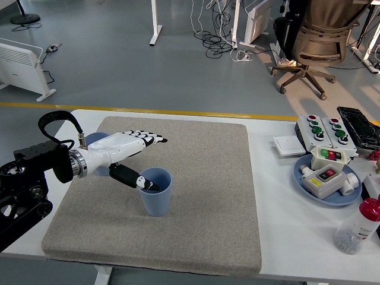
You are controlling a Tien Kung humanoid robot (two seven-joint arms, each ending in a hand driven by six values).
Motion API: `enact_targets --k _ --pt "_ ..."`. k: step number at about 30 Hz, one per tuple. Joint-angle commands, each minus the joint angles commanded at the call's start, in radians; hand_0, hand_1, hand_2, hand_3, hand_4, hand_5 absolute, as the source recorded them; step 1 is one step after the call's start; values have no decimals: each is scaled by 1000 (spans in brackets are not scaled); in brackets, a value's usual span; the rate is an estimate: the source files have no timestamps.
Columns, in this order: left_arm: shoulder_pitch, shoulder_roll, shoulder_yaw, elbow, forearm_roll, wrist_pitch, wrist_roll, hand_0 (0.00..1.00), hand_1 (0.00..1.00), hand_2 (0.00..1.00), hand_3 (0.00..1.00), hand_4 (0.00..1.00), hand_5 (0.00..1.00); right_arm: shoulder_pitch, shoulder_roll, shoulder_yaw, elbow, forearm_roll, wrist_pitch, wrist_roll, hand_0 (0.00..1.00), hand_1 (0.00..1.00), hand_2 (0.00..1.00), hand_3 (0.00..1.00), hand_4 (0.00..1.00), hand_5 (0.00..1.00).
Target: Push cup pick cup insert cup
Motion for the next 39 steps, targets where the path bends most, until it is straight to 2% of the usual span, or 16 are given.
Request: enact_targets --k 2,3,5,8,9,14,15,20,21,25,26,27,32,33,35,39 --pt "-33 -4 35 13 -13 -36 6 993 994 998 998 998 489 1 0 -3 0 5 -1 1 667 605 617 565 101 446" --pt "-41 -5 45 16 -16 -46 8 932 950 998 998 998 470 1 0 -3 0 6 -2 1 667 605 617 565 101 447" --pt "-73 -15 75 38 -28 -84 14 932 950 998 998 998 470 2 -1 -10 0 15 -4 3 667 605 617 565 101 447" --pt "-89 -28 87 54 -31 -108 17 932 950 998 998 998 470 3 -1 -14 0 23 -5 5 667 605 617 565 101 447" --pt "-96 -34 94 61 -30 -115 18 881 899 971 998 986 429 4 -1 -16 0 27 -6 6 667 604 617 565 102 447" --pt "-127 -58 137 95 -14 -102 20 881 899 971 998 986 429 5 -2 -19 0 32 -6 9 667 604 617 565 102 447" --pt "-132 -61 143 100 -12 -103 21 769 817 888 899 830 241 5 -2 -19 0 33 -6 9 667 604 616 565 103 448" --pt "-152 -74 174 124 -10 -107 24 769 817 888 899 830 241 6 -3 -21 0 36 -7 11 667 604 616 565 103 448" --pt "-155 -78 179 132 -14 -108 22 669 738 826 703 755 175 6 -3 -21 0 37 -7 11 666 604 616 565 104 447" --pt "-154 -96 191 171 -13 -117 17 669 738 826 703 755 175 8 -3 -20 -1 36 -7 13 666 604 616 565 104 447" --pt "-154 -97 194 176 -11 -119 17 669 738 826 703 755 175 9 -4 -21 -1 37 -7 14 666 604 616 565 104 447" --pt "-154 -97 197 178 -8 -120 17 583 707 809 585 684 125 9 -4 -21 -1 39 -8 15 667 604 616 565 104 446" --pt "-153 -95 199 173 21 -101 1 583 707 809 585 684 125 11 -5 -20 -1 38 -8 16 667 604 616 565 104 446" --pt "-152 -95 199 173 24 -99 0 436 579 717 477 518 35 11 -5 -20 -1 37 -8 16 667 604 616 565 105 446" --pt "-152 -94 196 168 41 -90 -5 436 579 717 477 518 35 14 -5 -19 -1 34 -7 16 667 604 616 565 105 446" --pt "-157 -82 183 141 41 -108 0 424 556 688 458 500 42 16 -6 -20 -1 38 -8 18 666 604 616 565 105 447"
